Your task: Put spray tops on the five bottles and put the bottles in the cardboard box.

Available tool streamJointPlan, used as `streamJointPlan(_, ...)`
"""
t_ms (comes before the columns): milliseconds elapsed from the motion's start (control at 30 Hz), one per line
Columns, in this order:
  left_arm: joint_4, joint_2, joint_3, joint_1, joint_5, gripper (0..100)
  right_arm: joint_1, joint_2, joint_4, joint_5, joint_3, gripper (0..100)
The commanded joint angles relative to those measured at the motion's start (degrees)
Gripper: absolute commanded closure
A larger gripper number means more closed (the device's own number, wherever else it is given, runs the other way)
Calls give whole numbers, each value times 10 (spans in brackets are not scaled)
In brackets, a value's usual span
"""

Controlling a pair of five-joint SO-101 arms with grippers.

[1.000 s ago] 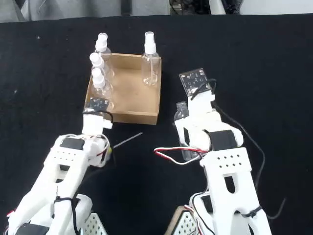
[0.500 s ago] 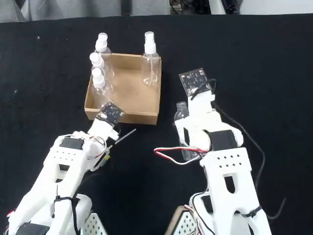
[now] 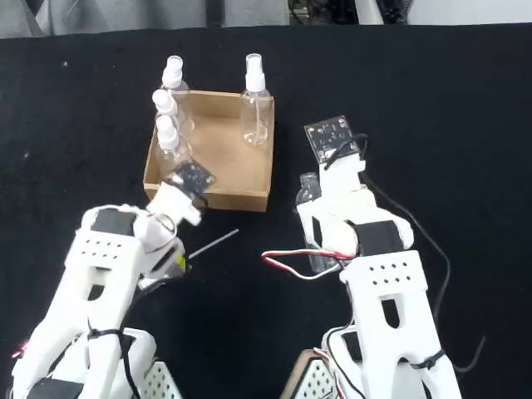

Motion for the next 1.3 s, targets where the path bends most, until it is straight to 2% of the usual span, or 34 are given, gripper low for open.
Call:
streamJointPlan(0,66,-5,-97,-7,97,744,18,-18,-17,1,-5,987)
streamJointPlan(200,109,-5,-113,-5,193,744,18,-18,-17,1,-5,987)
streamJointPlan(433,117,-5,-95,-6,381,744,18,-18,-17,1,-5,987)
streamJointPlan(667,117,-5,-63,-8,499,744,18,-18,-17,1,-5,987)
streamJointPlan(833,117,-5,-58,-7,623,744,18,-18,-17,1,-5,987)
streamJointPlan(1100,117,-5,-58,-1,736,741,18,-18,-17,1,-5,987)
streamJointPlan(1267,117,-4,-40,-1,767,740,18,-18,-17,1,-5,987)
